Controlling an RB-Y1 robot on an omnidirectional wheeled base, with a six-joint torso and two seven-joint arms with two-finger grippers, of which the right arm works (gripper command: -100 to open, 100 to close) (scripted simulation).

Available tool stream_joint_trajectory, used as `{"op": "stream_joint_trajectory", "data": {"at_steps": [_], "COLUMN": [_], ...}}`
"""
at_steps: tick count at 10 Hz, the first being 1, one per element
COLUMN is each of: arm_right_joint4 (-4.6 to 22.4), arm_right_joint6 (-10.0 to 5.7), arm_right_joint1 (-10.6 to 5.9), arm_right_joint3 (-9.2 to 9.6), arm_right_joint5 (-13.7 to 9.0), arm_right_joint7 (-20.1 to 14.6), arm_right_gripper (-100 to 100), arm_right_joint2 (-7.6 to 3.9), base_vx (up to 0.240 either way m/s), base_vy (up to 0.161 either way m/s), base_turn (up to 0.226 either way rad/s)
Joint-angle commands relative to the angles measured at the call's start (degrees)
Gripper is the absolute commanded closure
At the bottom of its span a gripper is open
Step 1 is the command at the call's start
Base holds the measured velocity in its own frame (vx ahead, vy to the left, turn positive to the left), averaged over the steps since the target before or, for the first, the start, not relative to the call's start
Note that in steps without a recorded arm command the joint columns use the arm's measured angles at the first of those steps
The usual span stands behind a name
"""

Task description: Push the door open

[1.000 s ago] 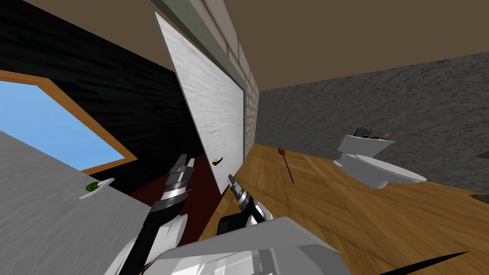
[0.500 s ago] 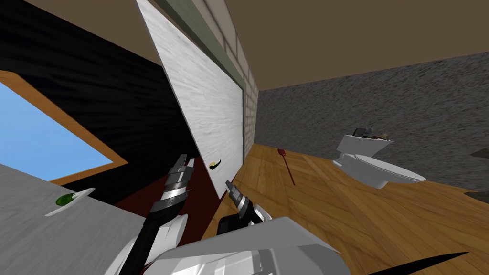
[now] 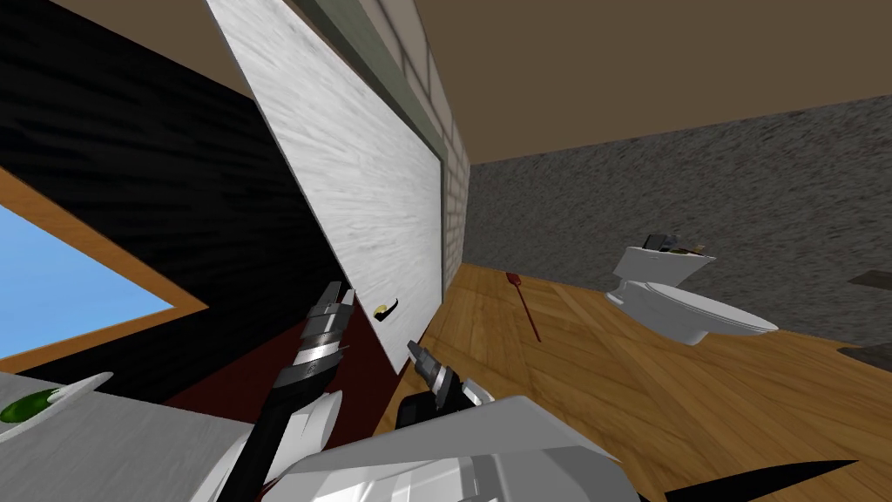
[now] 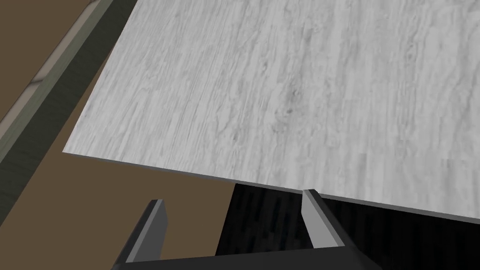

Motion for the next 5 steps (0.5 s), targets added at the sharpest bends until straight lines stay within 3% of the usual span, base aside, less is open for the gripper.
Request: {"op": "stream_joint_trajectory", "data": {"at_steps": [1,5], "arm_right_joint4": [2.06,5.62], "arm_right_joint6": [-0.05,-0.36], "arm_right_joint1": [-0.65,-1.93], "arm_right_joint3": [1.86,4.35], "arm_right_joint5": [-0.11,-0.32], "arm_right_joint7": [-0.47,-1.19], "arm_right_gripper": [-100,-100], "arm_right_joint2": [-0.37,-0.69], "base_vx": [0.180,0.139], "base_vy": [-0.018,0.028], "base_turn": [-0.047,-0.030]}}
